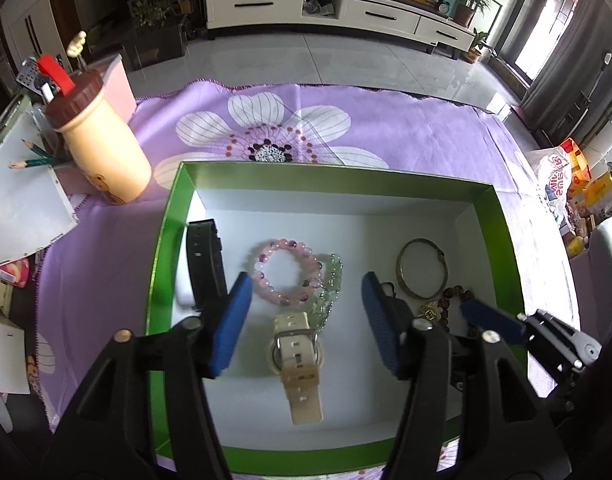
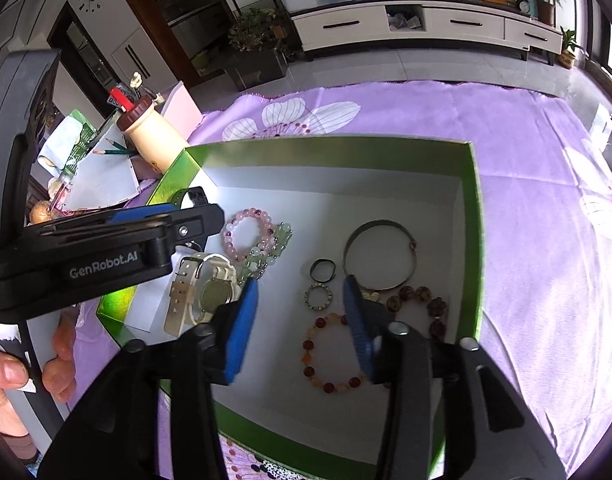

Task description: Organize jewelry

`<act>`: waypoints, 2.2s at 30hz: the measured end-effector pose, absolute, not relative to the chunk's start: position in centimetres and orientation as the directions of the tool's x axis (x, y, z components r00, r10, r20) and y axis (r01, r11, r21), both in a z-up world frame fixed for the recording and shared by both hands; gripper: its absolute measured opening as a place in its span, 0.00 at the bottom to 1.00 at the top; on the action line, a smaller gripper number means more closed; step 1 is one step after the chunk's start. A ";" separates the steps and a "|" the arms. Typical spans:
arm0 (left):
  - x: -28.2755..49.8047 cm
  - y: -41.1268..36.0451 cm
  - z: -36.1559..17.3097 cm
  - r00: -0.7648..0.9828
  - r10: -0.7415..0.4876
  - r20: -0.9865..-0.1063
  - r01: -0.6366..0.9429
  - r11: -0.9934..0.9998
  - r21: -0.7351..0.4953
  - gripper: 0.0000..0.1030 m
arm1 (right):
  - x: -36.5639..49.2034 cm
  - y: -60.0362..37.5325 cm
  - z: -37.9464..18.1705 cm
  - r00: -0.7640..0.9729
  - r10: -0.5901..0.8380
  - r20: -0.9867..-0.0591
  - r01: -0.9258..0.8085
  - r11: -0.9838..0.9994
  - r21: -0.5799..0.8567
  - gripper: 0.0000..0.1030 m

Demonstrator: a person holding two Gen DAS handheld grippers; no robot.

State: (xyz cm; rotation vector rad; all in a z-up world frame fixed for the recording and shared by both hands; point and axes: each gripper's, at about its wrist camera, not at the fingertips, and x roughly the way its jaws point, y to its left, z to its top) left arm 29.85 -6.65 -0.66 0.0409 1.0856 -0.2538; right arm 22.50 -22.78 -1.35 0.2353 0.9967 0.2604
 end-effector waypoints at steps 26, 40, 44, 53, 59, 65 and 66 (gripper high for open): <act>25.3 -4.8 4.5 0.557 -0.125 -0.821 0.227 0.974 0.006 0.95 | 19.7 -23.8 3.5 0.583 0.173 -0.794 -0.045 0.983 0.181 0.89; 23.8 -3.9 6.3 0.572 -0.120 -0.811 0.212 0.977 0.005 0.98 | 18.2 -23.8 5.2 0.610 0.106 -0.785 -0.025 0.993 0.115 0.99; 23.4 -3.8 6.5 0.574 -0.107 -0.812 0.206 0.978 0.017 0.98 | 18.0 -23.7 5.3 0.608 0.081 -0.790 -0.020 0.996 0.088 0.99; 22.7 -3.2 7.1 0.554 -0.112 -0.825 0.193 0.981 -0.003 0.98 | 17.4 -23.7 5.8 0.610 0.068 -0.790 -0.016 0.997 0.073 0.99; 22.5 -3.0 7.2 0.558 -0.094 -0.824 0.179 0.984 0.009 0.98 | 17.4 -23.3 6.1 0.609 0.066 -0.790 -0.017 0.997 0.071 0.99; 22.8 -2.7 7.1 0.550 -0.078 -0.832 0.164 0.986 0.016 0.98 | 17.7 -22.8 6.6 0.613 0.069 -0.787 -0.025 0.997 0.069 0.99; 22.9 -2.6 7.1 0.550 -0.073 -0.832 0.161 0.987 0.020 0.98 | 17.7 -22.7 6.7 0.615 0.069 -0.786 -0.026 0.997 0.067 0.99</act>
